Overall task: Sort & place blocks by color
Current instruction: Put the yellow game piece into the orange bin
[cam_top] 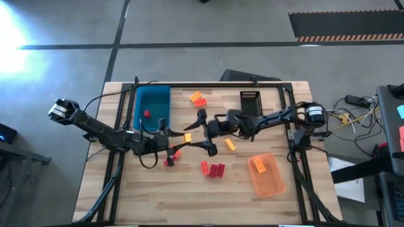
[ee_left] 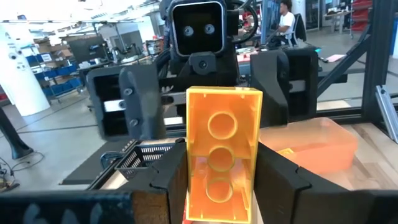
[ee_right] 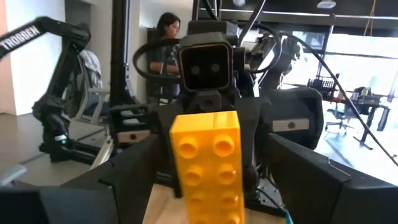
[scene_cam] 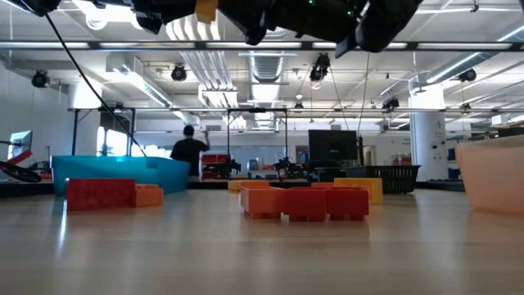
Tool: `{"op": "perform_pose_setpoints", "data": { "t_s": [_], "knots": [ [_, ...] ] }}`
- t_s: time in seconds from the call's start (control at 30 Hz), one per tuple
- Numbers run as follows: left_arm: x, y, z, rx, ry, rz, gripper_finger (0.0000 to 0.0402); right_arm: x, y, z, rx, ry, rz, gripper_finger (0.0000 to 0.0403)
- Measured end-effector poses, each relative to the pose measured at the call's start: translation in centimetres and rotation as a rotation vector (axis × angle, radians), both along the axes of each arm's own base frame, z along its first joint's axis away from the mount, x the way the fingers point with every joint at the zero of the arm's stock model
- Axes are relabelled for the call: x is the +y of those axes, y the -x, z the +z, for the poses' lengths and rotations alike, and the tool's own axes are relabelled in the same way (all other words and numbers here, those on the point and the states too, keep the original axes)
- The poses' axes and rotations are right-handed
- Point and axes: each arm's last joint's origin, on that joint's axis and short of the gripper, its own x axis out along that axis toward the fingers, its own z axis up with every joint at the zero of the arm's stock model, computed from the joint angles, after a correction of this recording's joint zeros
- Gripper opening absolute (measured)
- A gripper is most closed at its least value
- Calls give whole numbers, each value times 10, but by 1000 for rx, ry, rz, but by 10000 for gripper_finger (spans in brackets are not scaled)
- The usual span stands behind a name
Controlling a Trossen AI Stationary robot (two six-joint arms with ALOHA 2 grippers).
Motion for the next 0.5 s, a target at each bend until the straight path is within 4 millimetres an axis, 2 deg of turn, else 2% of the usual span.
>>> {"op": "perform_pose_setpoints", "data": {
  "t_s": [0.13,0.23,0.37,0.47,0.5],
  "knots": [
    [0,0,0,0,0,2,125,0,-8,2,-17,25,17,272],
    [0,0,-1,1,0,2,125,0,-12,5,-12,28,21,250],
    [0,0,-1,2,0,2,126,0,-14,6,6,49,18,192],
    [1,0,-1,-3,11,11,139,0,-14,6,0,65,15,132],
    [1,0,-1,-4,8,16,144,0,-14,7,-3,65,12,124]
  ]
}}
